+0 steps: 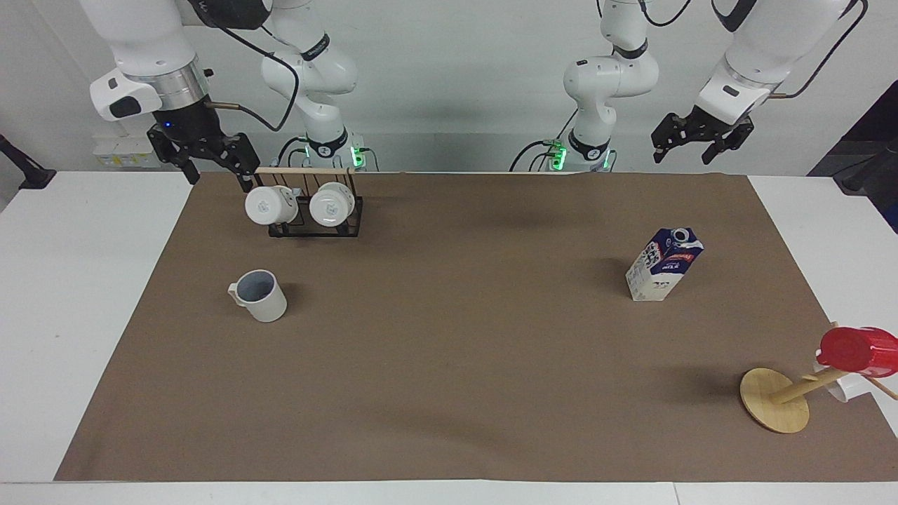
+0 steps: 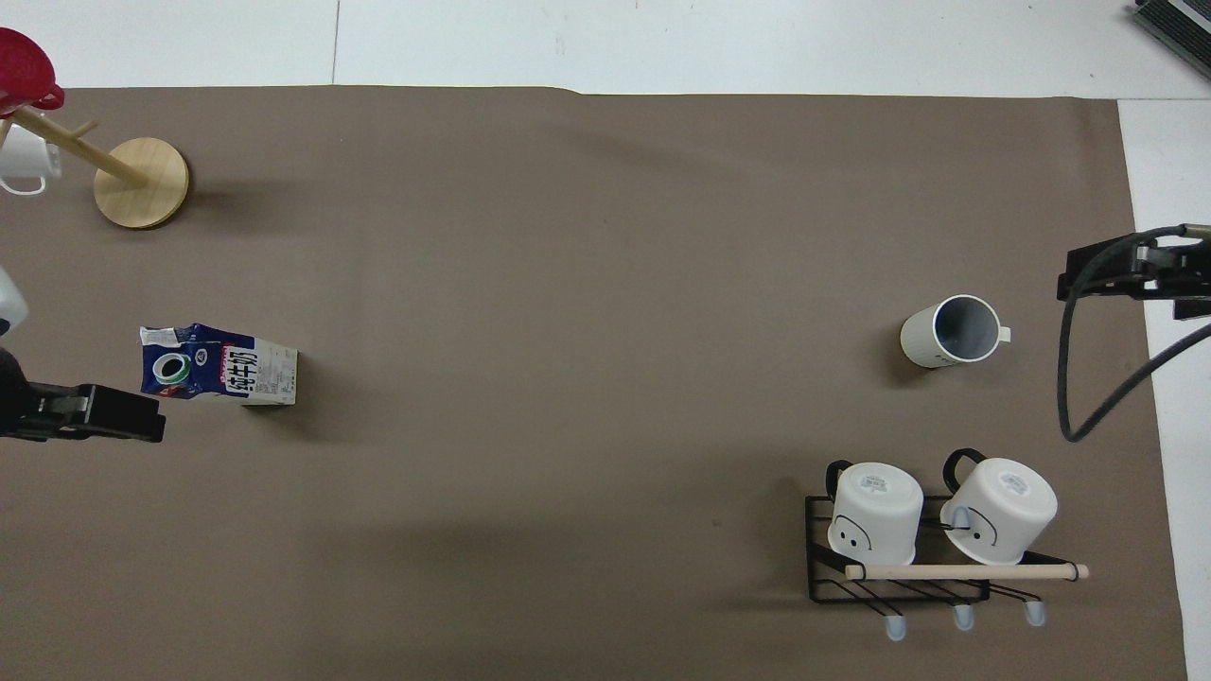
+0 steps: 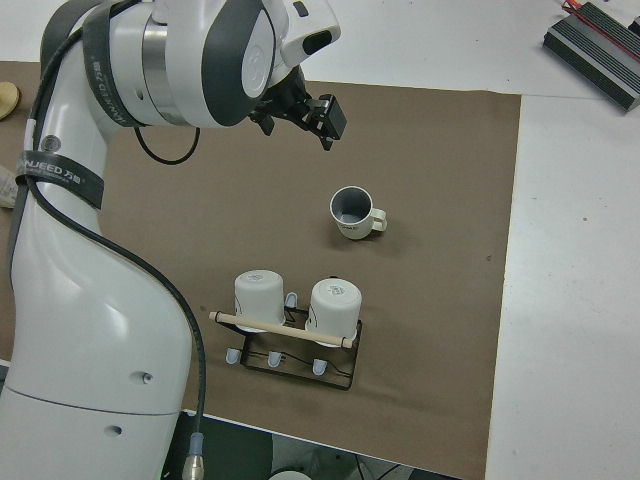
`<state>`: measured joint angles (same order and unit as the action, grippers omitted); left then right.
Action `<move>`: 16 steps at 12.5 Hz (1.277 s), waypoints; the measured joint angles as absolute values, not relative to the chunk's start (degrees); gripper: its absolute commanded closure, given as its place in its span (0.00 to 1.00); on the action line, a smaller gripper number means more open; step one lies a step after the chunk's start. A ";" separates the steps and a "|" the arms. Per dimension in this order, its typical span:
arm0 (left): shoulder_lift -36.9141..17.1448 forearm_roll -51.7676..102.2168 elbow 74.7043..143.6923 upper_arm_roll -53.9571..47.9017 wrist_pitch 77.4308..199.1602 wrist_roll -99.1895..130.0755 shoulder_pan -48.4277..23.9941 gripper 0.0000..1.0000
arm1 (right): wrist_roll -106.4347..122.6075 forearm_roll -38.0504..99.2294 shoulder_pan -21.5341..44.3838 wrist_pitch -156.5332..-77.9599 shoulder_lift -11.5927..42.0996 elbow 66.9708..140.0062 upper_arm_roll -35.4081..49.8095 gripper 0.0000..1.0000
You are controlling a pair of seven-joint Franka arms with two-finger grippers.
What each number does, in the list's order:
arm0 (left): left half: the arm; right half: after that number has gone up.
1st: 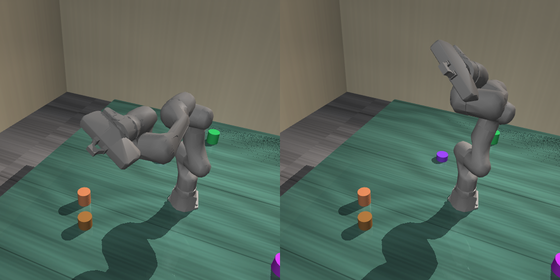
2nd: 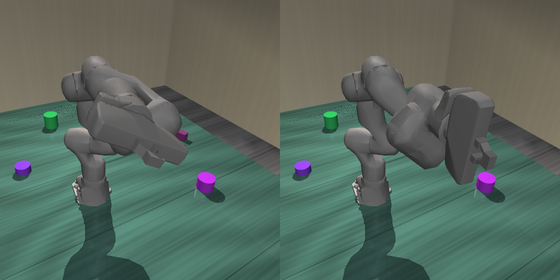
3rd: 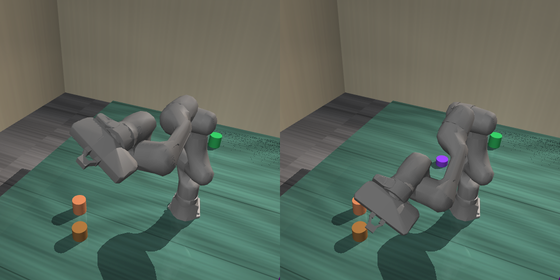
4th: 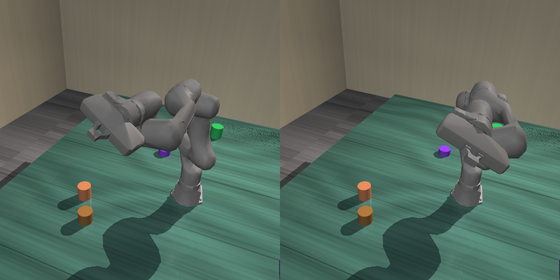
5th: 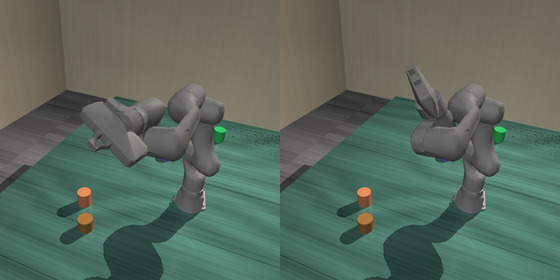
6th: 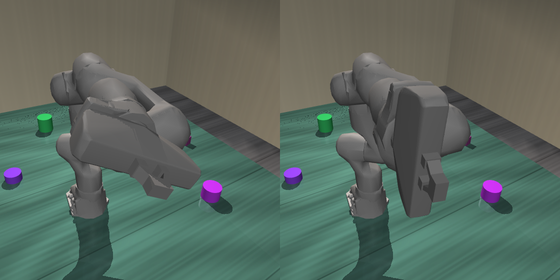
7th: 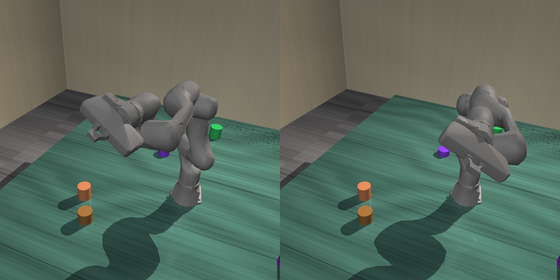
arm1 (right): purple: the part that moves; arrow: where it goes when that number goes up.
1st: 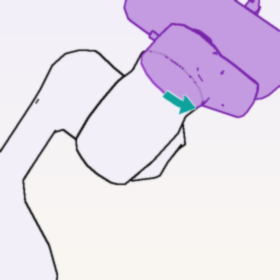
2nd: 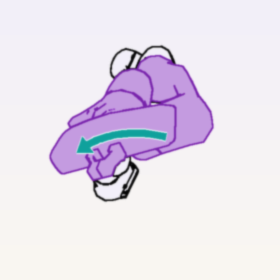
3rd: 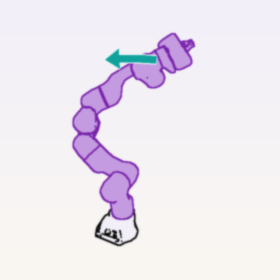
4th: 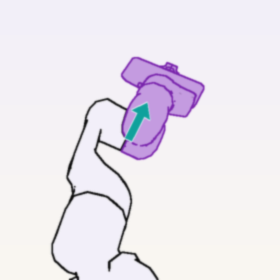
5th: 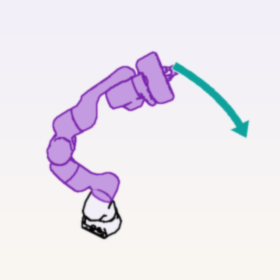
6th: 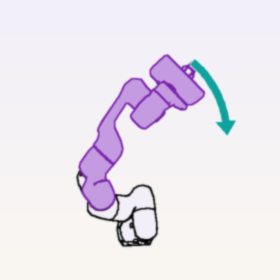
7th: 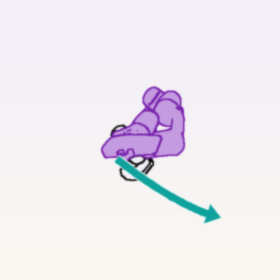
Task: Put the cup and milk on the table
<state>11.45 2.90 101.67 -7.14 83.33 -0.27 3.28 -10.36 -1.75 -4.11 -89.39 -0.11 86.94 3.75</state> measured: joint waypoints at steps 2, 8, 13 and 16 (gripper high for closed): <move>11.45 2.90 101.64 -7.07 83.35 -0.27 3.28 0.00 | -10.36 -1.75 -4.12 -89.39 -0.11 86.94 3.75 0.00; 11.45 2.90 101.62 -6.31 83.35 -0.27 3.33 0.00 | -10.36 -1.75 -4.13 -89.39 -0.11 86.94 3.75 0.00; 11.45 2.90 101.62 -6.28 83.35 -0.25 3.33 0.00 | -10.36 -1.75 -4.12 -89.39 -0.12 86.94 3.75 0.00; 11.45 2.90 101.62 -6.19 83.35 -0.25 3.33 0.00 | -10.30 -1.75 -4.12 -89.39 -0.13 86.94 3.75 0.00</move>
